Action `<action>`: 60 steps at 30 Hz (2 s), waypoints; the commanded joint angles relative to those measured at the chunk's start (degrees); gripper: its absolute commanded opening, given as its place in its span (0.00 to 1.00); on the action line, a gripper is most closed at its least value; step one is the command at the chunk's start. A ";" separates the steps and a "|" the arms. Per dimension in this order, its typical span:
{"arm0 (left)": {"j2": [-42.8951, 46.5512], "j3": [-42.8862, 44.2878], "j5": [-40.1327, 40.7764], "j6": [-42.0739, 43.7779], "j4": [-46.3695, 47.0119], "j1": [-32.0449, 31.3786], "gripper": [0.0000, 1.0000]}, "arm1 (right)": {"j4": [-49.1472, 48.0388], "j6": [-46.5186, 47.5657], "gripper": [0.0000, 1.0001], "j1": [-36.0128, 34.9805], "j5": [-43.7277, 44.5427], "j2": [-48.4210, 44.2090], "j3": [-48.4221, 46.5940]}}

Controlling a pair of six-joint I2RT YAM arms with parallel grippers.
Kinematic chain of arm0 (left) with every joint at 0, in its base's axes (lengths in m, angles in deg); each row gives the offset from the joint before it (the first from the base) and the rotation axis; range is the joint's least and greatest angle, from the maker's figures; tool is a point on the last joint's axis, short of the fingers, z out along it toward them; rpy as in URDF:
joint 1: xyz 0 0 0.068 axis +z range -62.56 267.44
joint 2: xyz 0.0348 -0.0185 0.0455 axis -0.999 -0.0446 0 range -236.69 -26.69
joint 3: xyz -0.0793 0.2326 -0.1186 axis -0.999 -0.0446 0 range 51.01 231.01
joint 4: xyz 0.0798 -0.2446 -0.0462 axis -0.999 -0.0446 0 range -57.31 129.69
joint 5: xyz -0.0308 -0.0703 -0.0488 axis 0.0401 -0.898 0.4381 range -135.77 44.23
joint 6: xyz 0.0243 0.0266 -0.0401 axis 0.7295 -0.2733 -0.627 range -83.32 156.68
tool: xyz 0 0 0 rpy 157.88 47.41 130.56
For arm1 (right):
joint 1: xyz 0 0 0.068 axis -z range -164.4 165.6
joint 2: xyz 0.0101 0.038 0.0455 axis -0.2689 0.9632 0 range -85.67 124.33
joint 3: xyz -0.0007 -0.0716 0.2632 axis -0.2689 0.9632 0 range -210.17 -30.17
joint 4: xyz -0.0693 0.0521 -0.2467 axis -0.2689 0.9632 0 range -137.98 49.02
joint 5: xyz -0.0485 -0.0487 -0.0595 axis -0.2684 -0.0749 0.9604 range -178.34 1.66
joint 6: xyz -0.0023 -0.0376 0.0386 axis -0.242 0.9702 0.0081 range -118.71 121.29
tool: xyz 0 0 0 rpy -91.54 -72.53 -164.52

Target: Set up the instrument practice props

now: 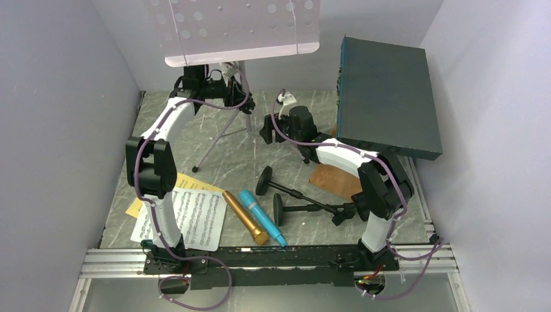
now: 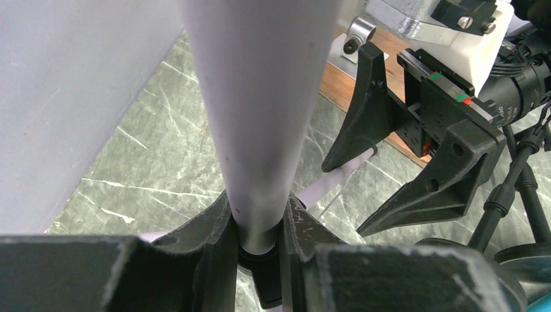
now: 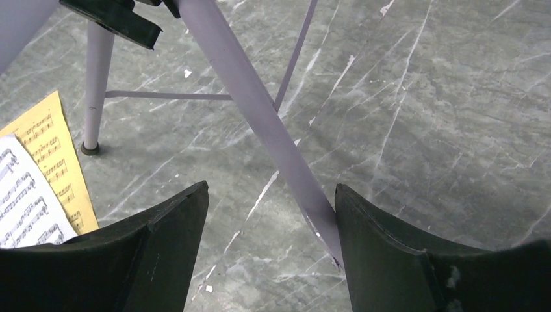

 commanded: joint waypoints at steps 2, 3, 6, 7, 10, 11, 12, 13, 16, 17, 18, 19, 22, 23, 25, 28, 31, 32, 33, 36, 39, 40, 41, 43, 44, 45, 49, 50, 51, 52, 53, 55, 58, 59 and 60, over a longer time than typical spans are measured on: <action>-0.73 7.88 -4.73 2.24 -5.87 -2.27 0.00 | -2.02 -4.60 0.72 0.50 -7.29 2.95 1.77; -0.66 7.67 -5.06 1.63 -5.03 -2.34 0.00 | -2.11 -4.63 0.72 0.57 -7.30 3.09 1.90; -0.23 4.66 -7.36 -2.04 0.64 -2.18 0.00 | -2.94 -4.80 0.71 0.52 -7.01 2.81 2.63; -0.30 3.49 -7.43 -3.01 2.17 -2.17 0.00 | -3.29 -4.80 0.71 0.55 -6.85 2.59 3.04; -0.64 0.21 -7.28 -4.35 5.34 -2.17 0.00 | -3.37 -4.61 0.72 0.53 -5.82 2.19 3.91; -0.42 -1.09 -7.08 -4.89 6.76 -2.17 0.00 | -3.23 -4.48 0.72 0.57 -5.47 2.08 4.08; -0.13 -2.28 -6.74 -5.28 7.68 -2.17 0.00 | -3.17 -4.46 0.72 0.50 -5.32 2.07 4.30; 0.12 -3.26 -6.41 -5.43 7.89 -2.17 0.00 | -3.23 -4.52 0.72 0.54 -5.14 2.03 4.64; -0.05 -3.40 -4.27 -7.04 7.61 -2.12 0.00 | -4.14 -4.87 0.72 0.53 -4.65 1.58 5.96; -0.51 -2.64 -3.77 -7.36 6.60 -2.09 0.00 | -4.27 -4.81 0.73 0.53 -4.52 1.48 6.20; -0.71 -2.01 -3.49 -7.76 5.55 -2.10 0.04 | -4.08 -4.62 0.73 0.56 -4.35 1.46 6.05; -0.77 -1.80 -3.06 -8.31 5.24 -2.08 0.09 | -3.82 -4.40 0.73 0.53 -4.24 1.52 5.79; 0.59 -3.02 -1.02 -9.68 6.58 -2.08 0.30 | -3.72 -4.19 0.73 0.55 -4.05 1.19 5.60; 1.37 -4.05 -0.42 -10.48 7.71 -2.02 0.38 | -3.92 -4.19 0.73 0.58 -4.13 1.01 5.79; 3.12 -6.32 1.56 -12.59 11.57 -1.68 0.51 | -4.27 -4.03 0.74 0.51 -4.45 0.55 5.90; 5.44 -8.71 4.90 -18.02 16.02 -0.40 0.92 | -4.11 -3.84 0.76 0.57 -5.28 0.40 5.58; 8.40 -12.76 8.32 -22.19 21.80 1.02 0.99 | -5.17 -4.25 0.76 0.56 -5.79 0.02 6.13; 9.66 -14.36 9.72 -23.41 23.27 1.46 0.99 | -5.36 -4.34 0.77 0.54 -5.81 -0.06 6.29; 11.40 -15.89 10.95 -24.65 24.46 1.92 1.00 | -5.19 -4.32 0.77 0.59 -5.74 -0.12 6.13; 15.94 -20.48 18.07 -27.34 23.53 3.15 1.00 | -4.52 -4.12 0.77 0.59 -5.32 -0.47 5.87; 22.01 -26.39 31.51 -31.62 18.18 3.78 0.99 | -5.23 -3.97 0.78 0.61 -4.07 -1.30 6.68; 24.97 -28.32 37.08 -34.58 15.29 3.79 1.00 | -4.91 -4.00 0.79 0.70 -3.69 -1.42 6.45; 27.98 -31.25 40.51 -36.71 13.27 3.80 0.99 | -4.27 -4.13 0.80 0.74 -3.54 -1.64 6.11; 34.31 -37.14 43.55 -40.07 11.07 3.80 0.99 | -3.30 -4.08 0.81 0.91 -3.06 -2.49 5.80; 37.03 -39.59 43.63 -40.99 9.49 3.80 0.99 | -3.36 -4.02 0.82 0.86 -2.81 -3.06 5.93; 40.07 -41.23 43.94 -41.16 6.71 3.80 1.00 | -3.57 -4.03 0.83 0.86 -2.53 -3.83 6.37; 50.71 -45.03 54.67 -42.13 -11.21 3.80 0.99 | -1.62 -2.54 0.90 0.93 0.10 -6.77 6.46; 53.22 -45.97 59.13 -43.77 -15.81 3.80 1.00 | -1.18 -2.00 0.92 0.96 0.76 -7.70 6.45; 55.60 -47.04 62.00 -45.94 -20.57 3.80 0.99 | -0.53 -1.59 0.94 0.95 1.65 -8.63 6.40; 57.60 -48.24 64.54 -47.93 -24.38 3.80 1.00 | 0.12 -1.34 0.96 0.98 2.42 -9.72 6.36; 59.73 -49.32 65.51 -49.68 -28.11 3.80 0.99 | 0.61 -1.15 0.99 1.01 3.08 -10.83 6.40; 63.65 -51.93 65.15 -53.39 -31.73 3.80 0.99 | 1.82 -0.87 1.00 0.92 4.97 -13.18 6.37; 69.04 -55.23 63.77 -61.25 -34.16 3.80 0.99 | 3.58 -0.94 1.00 0.31 5.95 -16.54 6.00; 70.90 -56.17 64.36 -64.90 -35.46 3.80 1.00 | 4.38 -0.94 1.00 -0.40 5.97 -17.37 5.63; 71.58 -56.66 65.73 -68.57 -37.62 3.80 0.99 | 5.16 -0.76 1.00 -1.67 5.91 -18.09 5.12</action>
